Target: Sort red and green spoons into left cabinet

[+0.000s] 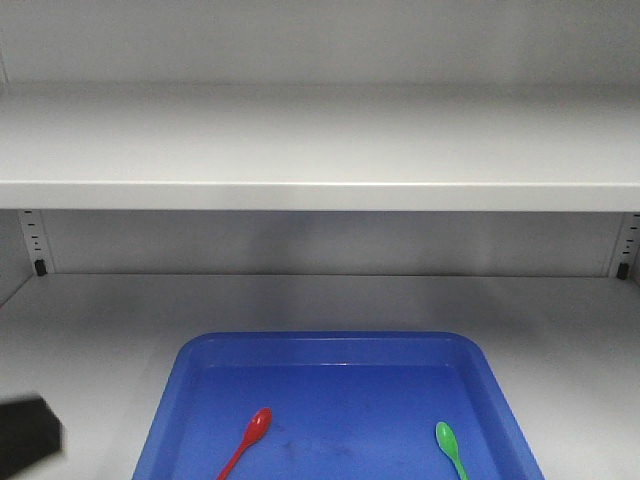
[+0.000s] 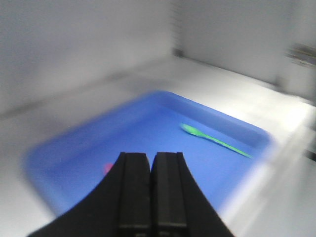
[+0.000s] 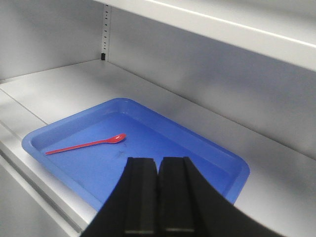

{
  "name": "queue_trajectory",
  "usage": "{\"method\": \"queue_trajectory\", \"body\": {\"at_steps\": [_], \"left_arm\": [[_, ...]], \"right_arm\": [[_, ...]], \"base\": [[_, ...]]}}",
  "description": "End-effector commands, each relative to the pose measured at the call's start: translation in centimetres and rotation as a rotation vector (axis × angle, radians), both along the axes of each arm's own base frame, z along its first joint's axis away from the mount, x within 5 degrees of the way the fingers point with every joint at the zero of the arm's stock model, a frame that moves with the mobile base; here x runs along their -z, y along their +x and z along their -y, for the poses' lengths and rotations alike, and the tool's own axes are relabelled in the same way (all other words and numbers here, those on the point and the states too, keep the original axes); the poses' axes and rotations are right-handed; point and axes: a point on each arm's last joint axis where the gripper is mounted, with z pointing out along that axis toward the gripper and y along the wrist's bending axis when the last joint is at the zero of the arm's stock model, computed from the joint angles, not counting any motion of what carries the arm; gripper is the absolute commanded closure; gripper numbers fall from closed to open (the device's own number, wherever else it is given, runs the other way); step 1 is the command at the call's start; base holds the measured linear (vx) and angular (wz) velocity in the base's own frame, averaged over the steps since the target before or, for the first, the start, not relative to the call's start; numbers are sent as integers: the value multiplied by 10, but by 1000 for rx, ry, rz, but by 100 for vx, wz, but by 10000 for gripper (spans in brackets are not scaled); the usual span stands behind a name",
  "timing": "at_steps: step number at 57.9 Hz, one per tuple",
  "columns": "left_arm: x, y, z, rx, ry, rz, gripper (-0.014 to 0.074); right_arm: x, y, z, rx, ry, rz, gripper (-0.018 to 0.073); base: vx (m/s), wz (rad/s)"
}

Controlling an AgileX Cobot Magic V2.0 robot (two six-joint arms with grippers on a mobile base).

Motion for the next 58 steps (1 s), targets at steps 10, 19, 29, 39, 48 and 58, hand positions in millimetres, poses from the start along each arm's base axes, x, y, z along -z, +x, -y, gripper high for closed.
{"method": "queue_trajectory", "body": {"at_steps": [10, 19, 29, 39, 48, 58], "left_arm": [[-11, -21, -42, -408, -74, 214, 596], [5, -47, -44, -449, -86, 268, 596], [31, -62, -40, -409, -137, 257, 596], [55, -57, -36, -369, -151, 175, 596], [57, -56, -38, -387, -138, 180, 596], [60, -49, -44, -451, -85, 165, 596]], "right_arm": [[-13, 1, 1, 19, 58, 58, 564], [-13, 1, 1, 19, 58, 58, 564], [-13, 1, 1, 19, 58, 58, 564], [-13, 1, 1, 19, 58, 58, 564], [-13, 1, 1, 19, 58, 58, 564], [-13, 1, 1, 19, 58, 58, 564]], "base": [[0, 0], [0, 0], [0, 0], [0, 0], [0, 0], [0, 0]]}}
